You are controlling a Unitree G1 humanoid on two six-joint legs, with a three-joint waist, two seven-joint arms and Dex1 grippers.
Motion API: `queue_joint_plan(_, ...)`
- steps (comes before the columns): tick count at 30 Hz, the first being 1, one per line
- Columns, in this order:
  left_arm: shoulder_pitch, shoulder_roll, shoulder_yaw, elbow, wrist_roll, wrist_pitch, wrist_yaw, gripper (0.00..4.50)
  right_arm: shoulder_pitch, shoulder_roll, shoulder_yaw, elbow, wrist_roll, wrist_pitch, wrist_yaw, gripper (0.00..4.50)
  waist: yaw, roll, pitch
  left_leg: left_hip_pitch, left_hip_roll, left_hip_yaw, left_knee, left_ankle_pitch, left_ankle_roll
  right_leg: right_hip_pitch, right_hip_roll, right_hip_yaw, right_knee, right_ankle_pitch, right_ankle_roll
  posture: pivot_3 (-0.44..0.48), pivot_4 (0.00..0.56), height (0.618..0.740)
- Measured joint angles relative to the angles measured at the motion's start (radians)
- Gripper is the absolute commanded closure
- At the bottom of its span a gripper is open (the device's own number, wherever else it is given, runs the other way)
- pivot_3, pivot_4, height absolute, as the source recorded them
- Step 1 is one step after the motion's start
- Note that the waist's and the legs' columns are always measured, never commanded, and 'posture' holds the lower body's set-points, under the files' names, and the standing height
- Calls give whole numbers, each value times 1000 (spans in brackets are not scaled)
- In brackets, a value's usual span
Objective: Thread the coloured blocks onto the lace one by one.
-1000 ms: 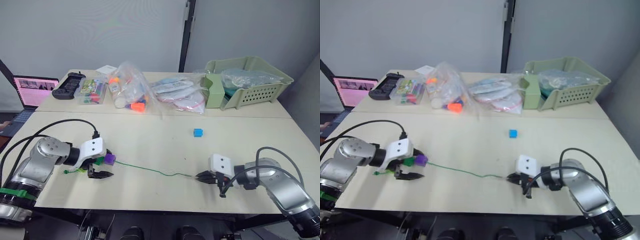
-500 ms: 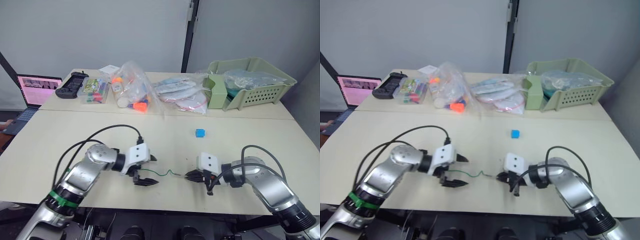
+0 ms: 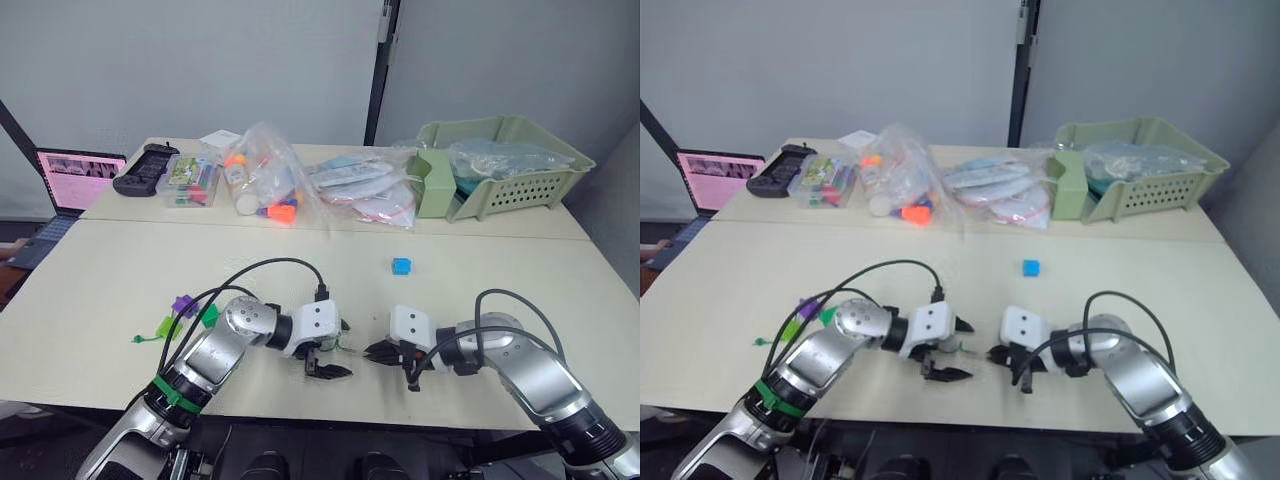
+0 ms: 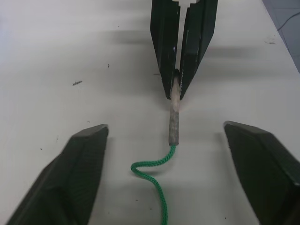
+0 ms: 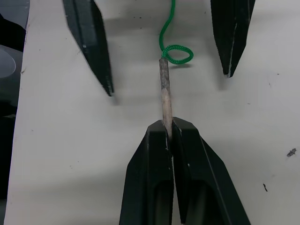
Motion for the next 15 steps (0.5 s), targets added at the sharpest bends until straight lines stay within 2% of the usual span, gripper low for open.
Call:
queue_joint_plan(6, -3, -10, 0, 0, 0, 2, -1, 3588, 0, 0, 1, 0, 0, 0, 0, 4500, 0, 0, 0, 0, 0, -1, 1, 0, 0, 0, 0, 0, 0, 0, 0, 0, 150, 740)
queue_joint_plan(9, -3, -9, -1, 0, 0, 3, -6, 4467, -2, 4, 1, 0, -3, 0, -6, 4500, 0, 0, 0, 0, 0, -1, 1, 0, 0, 0, 0, 0, 0, 0, 0, 0, 150, 740)
queue_joint_plan(15, -3, -7, -4, 0, 0, 3, -18, 4467, -5, 4, 3, 0, -7, 1, -4, 4500, 0, 0, 0, -1, 0, -1, 2, 0, 0, 0, 0, -1, 1, 0, 0, 0, 150, 740)
